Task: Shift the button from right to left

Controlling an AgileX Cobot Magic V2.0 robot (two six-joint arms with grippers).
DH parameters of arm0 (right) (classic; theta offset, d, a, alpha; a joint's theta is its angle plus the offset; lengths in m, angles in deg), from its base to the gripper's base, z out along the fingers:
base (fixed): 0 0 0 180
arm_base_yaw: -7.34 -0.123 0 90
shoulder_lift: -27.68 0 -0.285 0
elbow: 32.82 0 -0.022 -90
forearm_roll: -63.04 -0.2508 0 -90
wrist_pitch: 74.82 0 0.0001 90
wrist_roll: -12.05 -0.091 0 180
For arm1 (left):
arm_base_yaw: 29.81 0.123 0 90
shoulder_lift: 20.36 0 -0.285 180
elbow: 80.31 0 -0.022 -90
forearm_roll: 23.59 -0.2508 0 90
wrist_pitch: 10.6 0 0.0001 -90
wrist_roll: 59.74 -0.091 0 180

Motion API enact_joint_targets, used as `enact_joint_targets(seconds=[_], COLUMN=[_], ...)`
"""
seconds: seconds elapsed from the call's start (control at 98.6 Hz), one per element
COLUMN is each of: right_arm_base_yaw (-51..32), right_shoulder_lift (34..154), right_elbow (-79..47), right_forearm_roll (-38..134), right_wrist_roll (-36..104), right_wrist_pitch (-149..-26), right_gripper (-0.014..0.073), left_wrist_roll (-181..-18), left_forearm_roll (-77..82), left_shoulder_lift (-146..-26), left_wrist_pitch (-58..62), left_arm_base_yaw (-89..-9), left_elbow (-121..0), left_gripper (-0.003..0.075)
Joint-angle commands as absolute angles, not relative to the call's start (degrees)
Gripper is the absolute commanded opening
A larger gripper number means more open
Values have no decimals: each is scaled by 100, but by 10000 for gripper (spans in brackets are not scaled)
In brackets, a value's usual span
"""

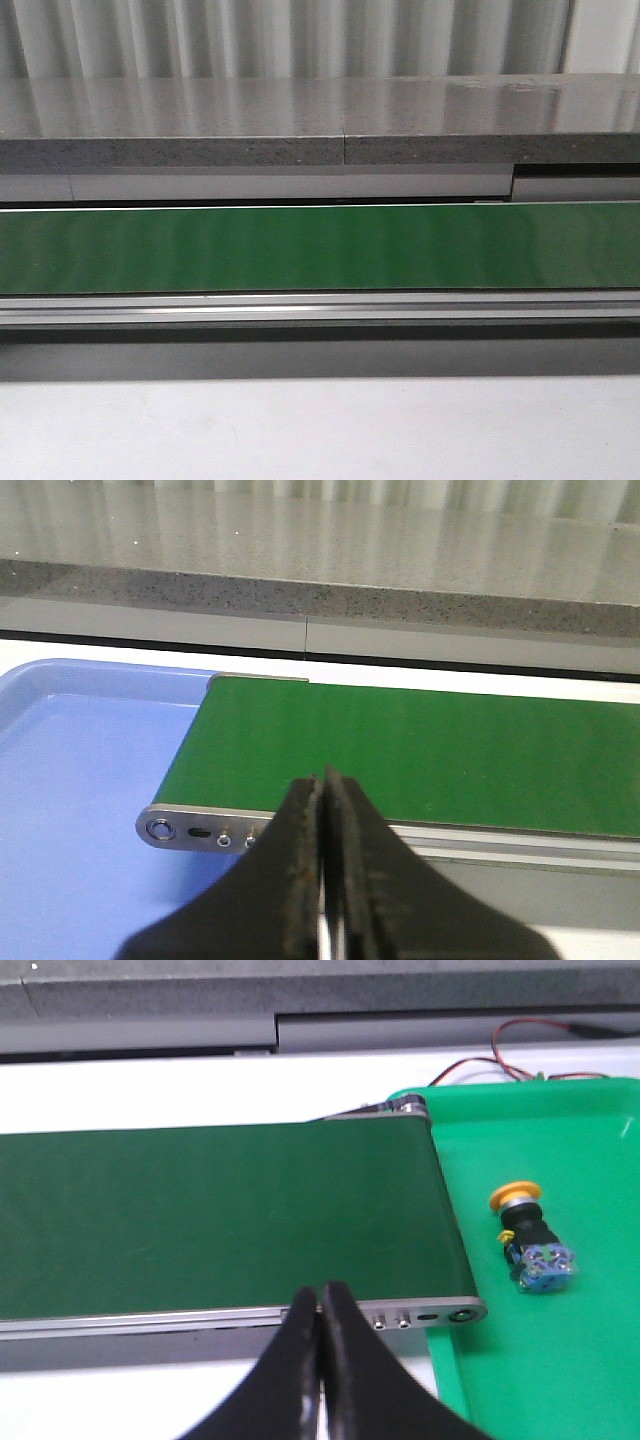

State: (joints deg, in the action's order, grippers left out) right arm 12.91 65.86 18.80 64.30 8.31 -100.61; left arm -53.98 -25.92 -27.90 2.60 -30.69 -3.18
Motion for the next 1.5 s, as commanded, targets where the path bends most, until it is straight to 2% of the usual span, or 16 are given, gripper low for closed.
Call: enact_joint_targets(seconds=[0.0,0.365,0.466,0.558,0.73,0.781,1.247,1.49], right_arm_base_yaw=[1332,1332,1332,1348,1618,1752,3760,3940], right_shoulder_lift=[6954,8585,9013,9423,10133,10306,12178,12871], right_elbow=[1418,-101,-579,-927,-1508,-1647,-2682,-2765], right_forearm_roll=[6548,6548,6554,6554,6554,6554,6514,6304], right_wrist_roll=[858,858,858,858,848,767,407,721], right_wrist_pitch=[-9876,-11235,-11710,-12066,-12333,-12381,-12630,-12644], right_gripper=[-67,-65,-38,80,463,517,490,490], left_wrist_roll=[-5342,-5342,-5342,-5342,-5342,-5342,-5342,-5342], left_forearm_roll=[-2593,-2593,-2593,-2593,-2593,-2593,-2593,-2593], left_shoulder_lift=[-2581,-2581,-2581,-2581,-2581,-2581,-2581,-2581], left_wrist_pitch=[-161,-161,-161,-161,-161,-161,-161,-161], left_arm_base_yaw=[-3071,-3071,-3071,-3071,-3071,-3071,-3071,-3071], left_elbow=[-176,-176,-176,-176,-176,-176,-176,-176], left_gripper=[-20,-20,-20,-20,-20,-20,-20,-20])
